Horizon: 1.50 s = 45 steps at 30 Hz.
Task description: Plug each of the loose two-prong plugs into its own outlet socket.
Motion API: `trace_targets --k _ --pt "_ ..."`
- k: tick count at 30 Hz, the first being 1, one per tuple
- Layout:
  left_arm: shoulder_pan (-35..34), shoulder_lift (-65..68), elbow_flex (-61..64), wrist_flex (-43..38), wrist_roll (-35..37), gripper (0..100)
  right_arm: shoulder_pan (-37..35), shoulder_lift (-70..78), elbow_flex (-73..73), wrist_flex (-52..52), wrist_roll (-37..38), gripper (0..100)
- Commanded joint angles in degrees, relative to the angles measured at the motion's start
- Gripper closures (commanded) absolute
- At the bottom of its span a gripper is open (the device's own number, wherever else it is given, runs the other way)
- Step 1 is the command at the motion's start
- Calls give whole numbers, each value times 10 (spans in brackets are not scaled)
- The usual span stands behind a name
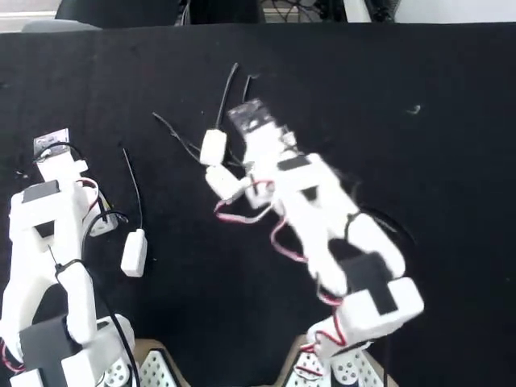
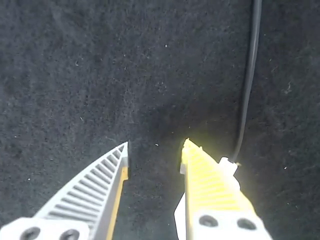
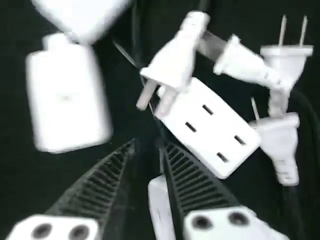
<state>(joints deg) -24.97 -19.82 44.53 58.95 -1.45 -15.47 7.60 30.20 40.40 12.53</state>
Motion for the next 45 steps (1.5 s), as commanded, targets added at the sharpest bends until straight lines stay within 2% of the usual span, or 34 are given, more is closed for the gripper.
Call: trace_targets --k 1,7,12,16,18,21,27,32,34,39,45 --pt "-3 -15 -3 -4 1 827 62 6 -59 11 6 923" --pt "-3 -15 -3 -3 1 827 47 -44 -49 15 4 923" --pt "-4 -20 -9 -3 0 827 18 -208 52 7 -43 923" --pt "-6 -12 0 -32 -64 827 -5 -319 166 -45 -42 923" --pt "0 -11 22 -53 -74 827 -8 -346 203 -71 -42 923" --pt "52 -13 36 -42 -74 827 -4 -359 212 -79 -42 923" --pt "204 -13 25 16 -78 827 -4 -359 215 -80 -41 923" --pt "270 -13 25 16 -79 827 -4 -359 215 -79 -41 923" --pt "264 -14 22 19 -79 827 -4 -359 215 -80 -41 923" --pt "197 -35 -25 50 -83 827 -4 -359 216 -80 -41 923" --pt "209 -52 -133 159 -252 822 -4 -359 217 -80 -33 923"
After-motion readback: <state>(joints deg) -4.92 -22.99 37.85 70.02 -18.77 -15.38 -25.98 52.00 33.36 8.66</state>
